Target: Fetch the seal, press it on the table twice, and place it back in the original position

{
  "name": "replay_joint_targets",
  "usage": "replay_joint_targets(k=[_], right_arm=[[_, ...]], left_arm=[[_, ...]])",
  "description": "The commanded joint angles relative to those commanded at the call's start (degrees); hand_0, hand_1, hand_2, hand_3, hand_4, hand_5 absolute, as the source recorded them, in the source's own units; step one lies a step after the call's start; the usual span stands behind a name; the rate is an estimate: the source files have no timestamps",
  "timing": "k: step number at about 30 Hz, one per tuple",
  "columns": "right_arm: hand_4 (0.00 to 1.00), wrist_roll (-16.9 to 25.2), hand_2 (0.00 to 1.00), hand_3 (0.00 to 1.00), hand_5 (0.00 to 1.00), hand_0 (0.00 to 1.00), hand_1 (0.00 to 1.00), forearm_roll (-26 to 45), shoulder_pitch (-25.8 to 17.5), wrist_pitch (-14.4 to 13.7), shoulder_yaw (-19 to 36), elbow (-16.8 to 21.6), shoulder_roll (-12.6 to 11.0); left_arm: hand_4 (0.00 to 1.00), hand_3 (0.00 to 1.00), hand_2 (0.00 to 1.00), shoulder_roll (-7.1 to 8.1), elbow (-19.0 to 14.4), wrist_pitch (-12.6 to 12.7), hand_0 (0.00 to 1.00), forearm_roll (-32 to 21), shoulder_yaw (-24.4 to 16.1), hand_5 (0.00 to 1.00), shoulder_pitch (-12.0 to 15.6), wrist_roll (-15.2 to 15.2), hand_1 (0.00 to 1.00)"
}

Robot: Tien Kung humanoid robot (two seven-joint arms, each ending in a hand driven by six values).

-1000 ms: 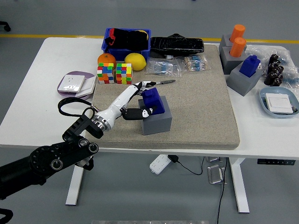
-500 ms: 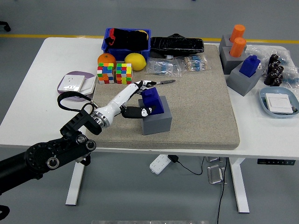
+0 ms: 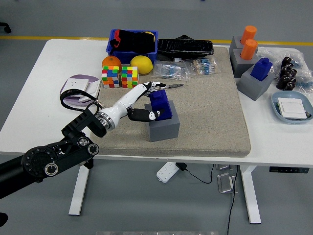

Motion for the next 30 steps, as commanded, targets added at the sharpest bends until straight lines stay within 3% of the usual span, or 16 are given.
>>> replay_joint_targets(k=[15,30], right_arm=[[0.759,0.0,0.681,0.638,0.542,0.78,0.698,-0.13,-0.01,-0.03,0.25,0.01,0.02],[0.759,-0.01,0.681,0.637,0.542,0.781,0.697,-0.24,0.05,-0.03,0.31,-0.01,0.13]], left_arm=[[0.514,0.89,0.414,0.97,-1.74,-2.97,0.858,4.39,-0.46,0.002,-0.85,6.03,0.483],[0.516,0.895,0.434,0.23,-1.32,-3.65,0.863,3.08,0.59,0.002,-0.85,5.83,0.499]])
